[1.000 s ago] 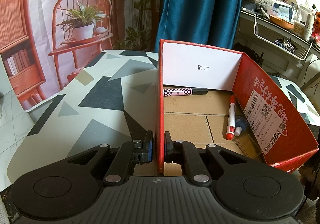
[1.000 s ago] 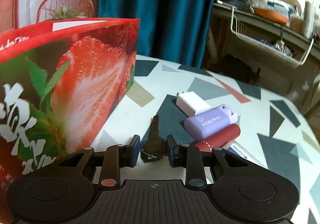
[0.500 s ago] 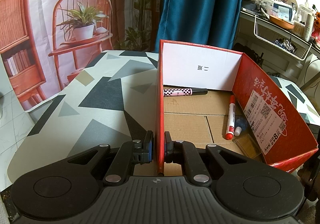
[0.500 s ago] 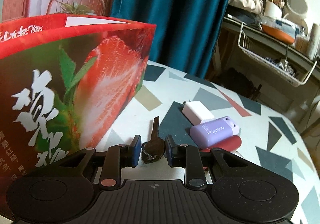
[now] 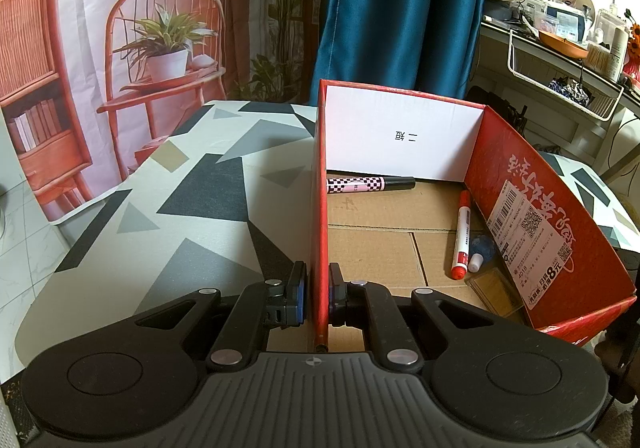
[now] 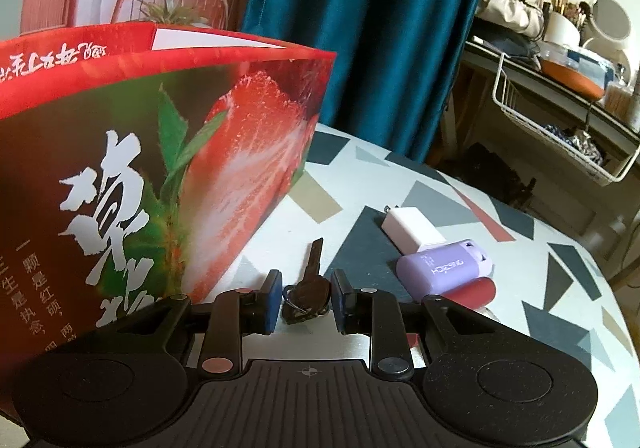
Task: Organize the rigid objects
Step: 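Close the right gripper on the key's blade and lift it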
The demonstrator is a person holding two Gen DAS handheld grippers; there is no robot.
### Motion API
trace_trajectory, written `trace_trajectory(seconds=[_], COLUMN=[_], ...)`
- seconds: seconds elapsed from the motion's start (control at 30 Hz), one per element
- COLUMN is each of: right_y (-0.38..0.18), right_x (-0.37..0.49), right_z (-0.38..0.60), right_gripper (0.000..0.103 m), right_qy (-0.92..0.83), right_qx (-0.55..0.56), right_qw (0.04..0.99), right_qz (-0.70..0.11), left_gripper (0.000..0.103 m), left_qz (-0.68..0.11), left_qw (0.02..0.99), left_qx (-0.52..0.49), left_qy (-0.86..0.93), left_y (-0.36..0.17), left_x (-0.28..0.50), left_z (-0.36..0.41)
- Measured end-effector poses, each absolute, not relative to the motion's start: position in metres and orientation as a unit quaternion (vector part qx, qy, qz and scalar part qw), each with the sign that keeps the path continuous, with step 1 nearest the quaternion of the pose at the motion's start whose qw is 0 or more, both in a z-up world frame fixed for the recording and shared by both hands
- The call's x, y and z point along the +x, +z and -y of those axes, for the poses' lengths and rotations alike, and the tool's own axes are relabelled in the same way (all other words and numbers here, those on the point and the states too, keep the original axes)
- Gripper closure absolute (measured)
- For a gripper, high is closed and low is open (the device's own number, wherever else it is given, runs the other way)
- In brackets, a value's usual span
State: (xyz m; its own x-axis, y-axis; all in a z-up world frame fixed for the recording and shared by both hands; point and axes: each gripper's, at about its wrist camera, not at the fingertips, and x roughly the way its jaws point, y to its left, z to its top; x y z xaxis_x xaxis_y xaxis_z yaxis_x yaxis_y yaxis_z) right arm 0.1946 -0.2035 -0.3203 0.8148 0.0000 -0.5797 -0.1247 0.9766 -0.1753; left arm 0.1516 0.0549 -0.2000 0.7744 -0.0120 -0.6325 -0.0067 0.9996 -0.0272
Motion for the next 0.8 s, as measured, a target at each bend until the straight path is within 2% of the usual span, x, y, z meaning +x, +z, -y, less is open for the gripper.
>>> trace_trajectory(seconds=[0.17, 0.3, 0.8], right_y=[-0.318, -0.316, -0.319], right_x=[0.192, 0.188, 0.197], right_z=[0.209, 0.217, 0.225], right_gripper=[0.082, 0.097, 0.093], right_qy=[0.034, 0.028, 0.012], right_qx=[-0.085, -0.062, -0.032], right_qw=[0.952, 0.956, 0.95], right_qz=[-0.293, -0.285, -0.31], left_gripper=[0.092, 0.092, 0.092], left_qz=[-0.336, -0.335, -0.335], left_qw=[0.942, 0.942, 0.942], left_qx=[-0.014, -0.013, -0.011], left_qy=[-0.001, -0.001, 0.0], left_y=[-0.2, -0.2, -0.199], left_x=[0.152, 0.151, 0.151], left_z=[-0.055, -0.055, -0.055])
